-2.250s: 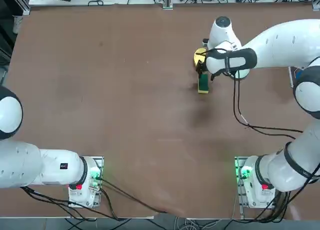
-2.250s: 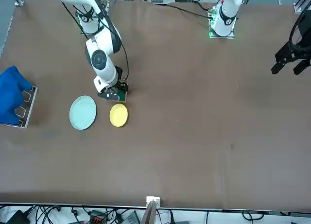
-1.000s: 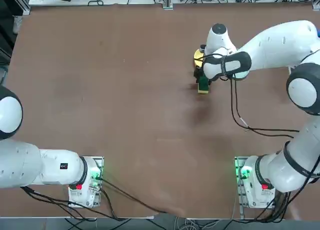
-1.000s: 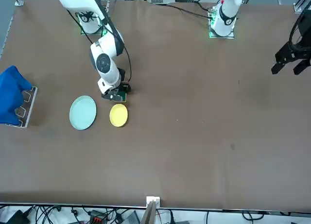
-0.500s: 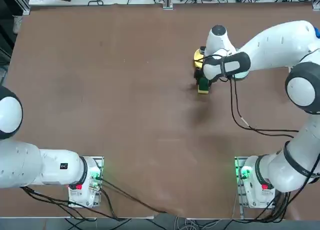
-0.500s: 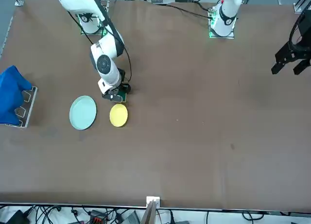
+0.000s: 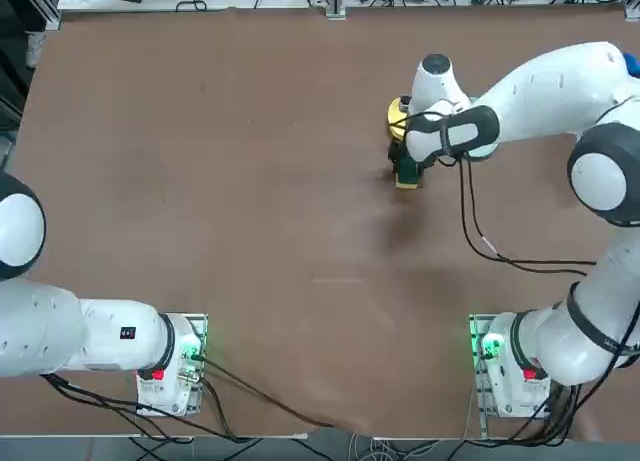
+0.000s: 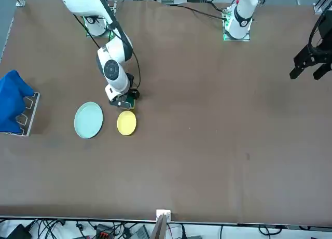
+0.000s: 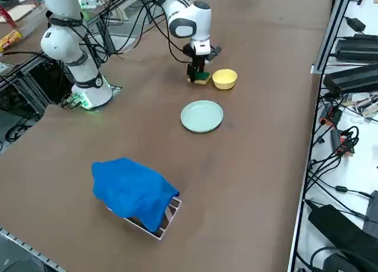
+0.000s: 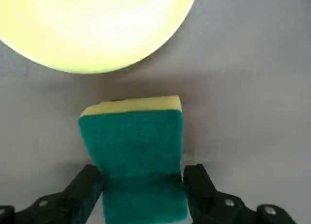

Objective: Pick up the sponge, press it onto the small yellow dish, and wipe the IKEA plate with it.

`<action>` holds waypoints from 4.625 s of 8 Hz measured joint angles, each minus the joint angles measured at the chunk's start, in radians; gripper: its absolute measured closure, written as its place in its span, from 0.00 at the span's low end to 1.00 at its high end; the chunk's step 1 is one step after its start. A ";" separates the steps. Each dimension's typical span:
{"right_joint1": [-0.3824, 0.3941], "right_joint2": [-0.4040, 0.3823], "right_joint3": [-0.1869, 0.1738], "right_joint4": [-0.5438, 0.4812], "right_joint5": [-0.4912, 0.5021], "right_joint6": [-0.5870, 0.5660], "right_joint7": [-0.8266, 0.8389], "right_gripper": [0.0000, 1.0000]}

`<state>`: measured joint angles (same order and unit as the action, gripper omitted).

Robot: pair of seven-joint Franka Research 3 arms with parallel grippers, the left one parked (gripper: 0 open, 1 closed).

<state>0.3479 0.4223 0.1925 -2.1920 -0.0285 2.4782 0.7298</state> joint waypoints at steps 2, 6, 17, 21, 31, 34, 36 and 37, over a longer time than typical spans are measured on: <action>0.000 0.004 0.000 0.000 0.000 0.001 0.000 0.00; 0.000 0.004 -0.001 0.000 0.000 0.003 0.000 0.02; -0.004 -0.056 -0.011 0.012 0.000 -0.058 0.000 0.81; -0.006 -0.093 -0.013 0.139 0.000 -0.294 0.000 0.81; -0.123 0.061 -0.018 0.488 0.233 -0.657 -0.355 0.83; -0.127 0.139 -0.018 0.557 0.256 -0.701 -0.411 0.84; -0.134 0.170 -0.019 0.591 0.256 -0.702 -0.421 0.84; -0.139 0.178 -0.019 0.607 0.256 -0.704 -0.423 0.84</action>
<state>0.2085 0.6007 0.1737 -1.5850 0.2277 1.7746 0.3065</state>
